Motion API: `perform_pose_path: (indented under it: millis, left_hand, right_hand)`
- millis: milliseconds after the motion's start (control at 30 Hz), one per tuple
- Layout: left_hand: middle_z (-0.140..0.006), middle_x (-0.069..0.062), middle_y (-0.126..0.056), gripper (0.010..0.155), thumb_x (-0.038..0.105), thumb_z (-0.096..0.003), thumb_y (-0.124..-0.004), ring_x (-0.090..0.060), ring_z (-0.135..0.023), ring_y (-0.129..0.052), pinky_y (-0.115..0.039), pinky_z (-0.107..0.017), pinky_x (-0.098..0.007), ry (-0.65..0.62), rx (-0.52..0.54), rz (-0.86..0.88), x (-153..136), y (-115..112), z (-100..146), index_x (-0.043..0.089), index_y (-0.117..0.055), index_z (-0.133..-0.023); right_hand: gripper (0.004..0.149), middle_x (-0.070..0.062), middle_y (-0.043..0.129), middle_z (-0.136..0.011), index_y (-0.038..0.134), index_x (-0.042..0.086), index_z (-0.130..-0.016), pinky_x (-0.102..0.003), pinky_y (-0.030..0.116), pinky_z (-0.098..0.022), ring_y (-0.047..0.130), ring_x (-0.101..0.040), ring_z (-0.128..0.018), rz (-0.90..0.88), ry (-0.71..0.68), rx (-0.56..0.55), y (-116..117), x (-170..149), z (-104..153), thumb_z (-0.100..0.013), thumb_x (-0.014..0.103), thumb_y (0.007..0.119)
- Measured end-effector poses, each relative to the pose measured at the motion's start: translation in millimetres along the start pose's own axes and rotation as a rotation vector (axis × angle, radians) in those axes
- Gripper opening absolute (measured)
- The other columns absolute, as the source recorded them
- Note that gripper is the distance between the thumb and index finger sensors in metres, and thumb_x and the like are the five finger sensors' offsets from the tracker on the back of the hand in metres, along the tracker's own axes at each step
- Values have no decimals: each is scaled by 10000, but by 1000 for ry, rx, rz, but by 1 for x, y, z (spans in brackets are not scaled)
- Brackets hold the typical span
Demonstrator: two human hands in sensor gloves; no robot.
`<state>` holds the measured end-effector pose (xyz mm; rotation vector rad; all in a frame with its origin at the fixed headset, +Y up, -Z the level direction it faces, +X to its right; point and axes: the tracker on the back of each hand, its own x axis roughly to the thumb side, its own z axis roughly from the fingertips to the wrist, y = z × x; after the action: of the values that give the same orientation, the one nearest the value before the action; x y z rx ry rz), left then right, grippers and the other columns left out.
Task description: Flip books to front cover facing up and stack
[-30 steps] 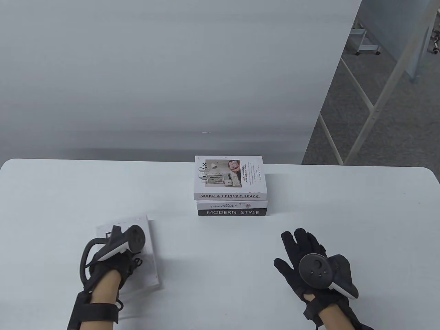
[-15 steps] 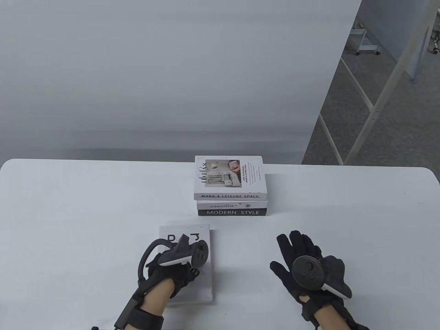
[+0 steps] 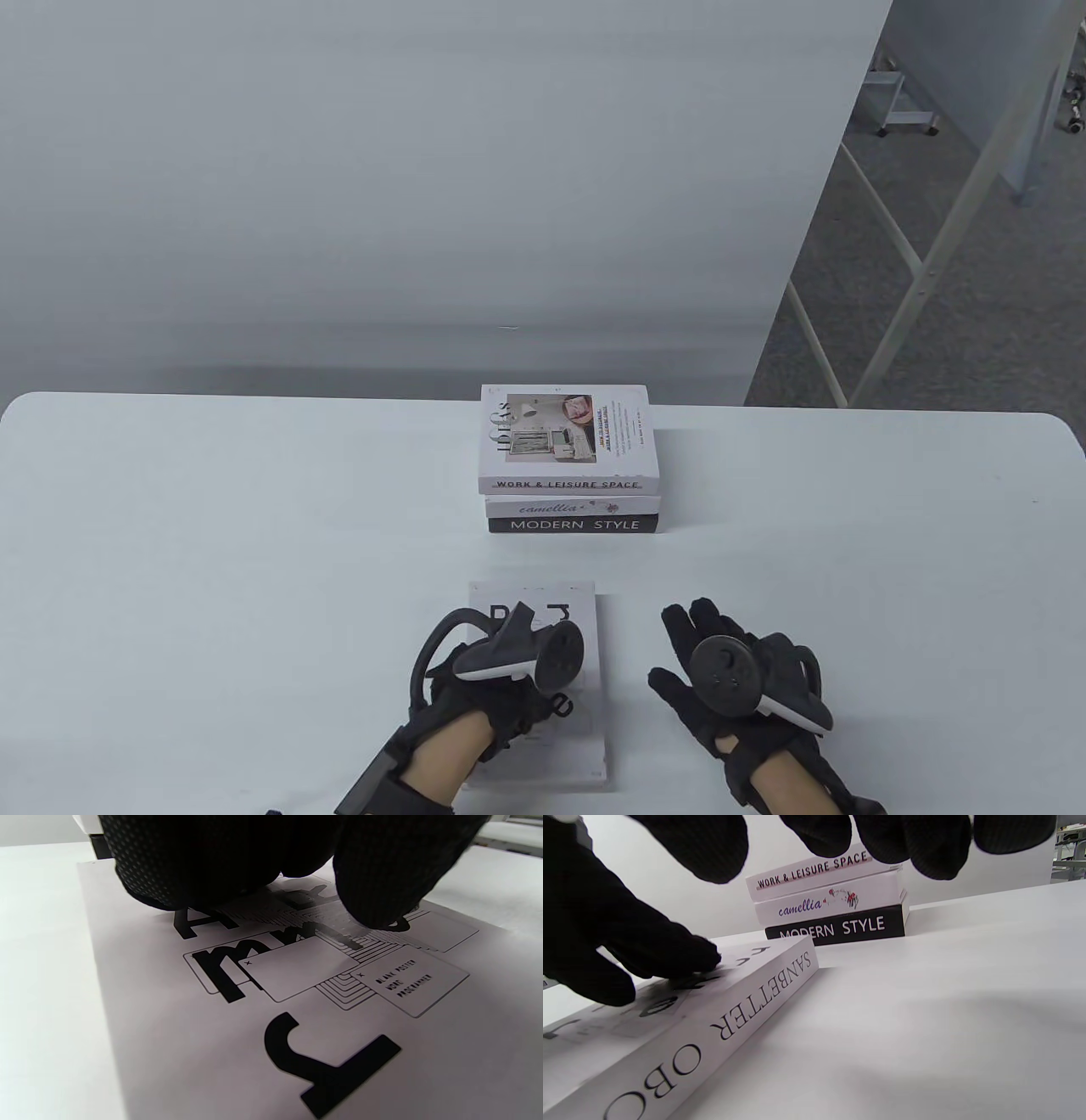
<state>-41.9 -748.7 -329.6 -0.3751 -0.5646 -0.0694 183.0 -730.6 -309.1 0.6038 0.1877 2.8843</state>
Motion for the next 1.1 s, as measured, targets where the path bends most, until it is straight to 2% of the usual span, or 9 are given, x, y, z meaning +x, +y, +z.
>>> perform_pose_path:
  millis: [100,267,467,533,567,633,767,867,1100]
  left_hand:
    - [-989,-110,-670,673,472,-414,-840,-321,-793,-845,-818,-559,-414,-29,44,57,-1,-1,5,225,-614,-998]
    - [-974,-123,-696,706,501,-404,-847,-307,-779,-906,-855,-524,-391,5,138,86,-21,1,26,196,-618,-998]
    - [-974,-169,-706,778,530,-397,-851,-347,-775,-934,-873,-505,-412,130,148,187,-59,-14,49,134,-591,-1014]
    - [-922,-166,-768,774,522,-394,-856,-276,-671,-1015,-914,-435,-349,182,180,263,-72,-24,53,115,-606,-1002]
    - [-864,-145,-834,767,514,-391,-862,-195,-546,-1081,-944,-354,-290,198,203,308,-77,-29,54,94,-623,-987]
    - [-814,-126,-883,762,504,-390,-870,-155,-465,-1104,-953,-293,-259,216,205,421,-86,-38,55,72,-640,-973]
    - [-836,-139,-862,761,494,-399,-866,-210,-528,-1084,-960,-318,-267,254,192,542,-100,-47,55,65,-627,-981]
    - [-789,-134,-903,730,475,-397,-876,-175,-473,-1120,-999,-282,-217,275,170,623,-105,-55,53,53,-667,-955]
    - [-805,-165,-880,706,415,-399,-889,-236,-525,-1095,-1020,-299,-216,235,156,792,-104,-66,47,48,-661,-957]
  right_hand:
    - [723,-412,514,-1030,478,33,-1078,-671,652,-547,715,-594,-831,-20,-1,29,10,-1,-4,-559,491,686]
    - [712,-405,621,-970,517,12,-1053,-562,775,-505,862,-486,-763,-65,-8,56,23,0,-10,-551,484,698]
    - [711,-368,682,-941,496,11,-1049,-466,844,-500,920,-386,-752,-132,11,174,39,6,-21,-563,499,672]
    - [711,-369,661,-952,468,12,-1056,-460,838,-517,902,-382,-775,-190,14,243,46,7,-25,-571,494,661]
    - [710,-371,650,-955,458,13,-1058,-457,829,-527,879,-383,-785,-207,18,254,47,8,-25,-572,490,660]
    - [710,-361,654,-958,452,17,-1059,-446,834,-526,885,-368,-784,-208,29,242,47,8,-25,-573,490,661]
    - [719,-359,639,-966,424,13,-1063,-436,827,-540,866,-360,-795,-209,33,256,49,7,-25,-578,492,653]
    - [723,-351,619,-978,396,15,-1069,-426,820,-559,840,-352,-815,-259,43,279,51,6,-26,-587,495,642]
    - [704,-307,652,-970,401,11,-1060,-358,842,-548,870,-271,-792,-311,102,286,55,3,-29,-594,477,646]
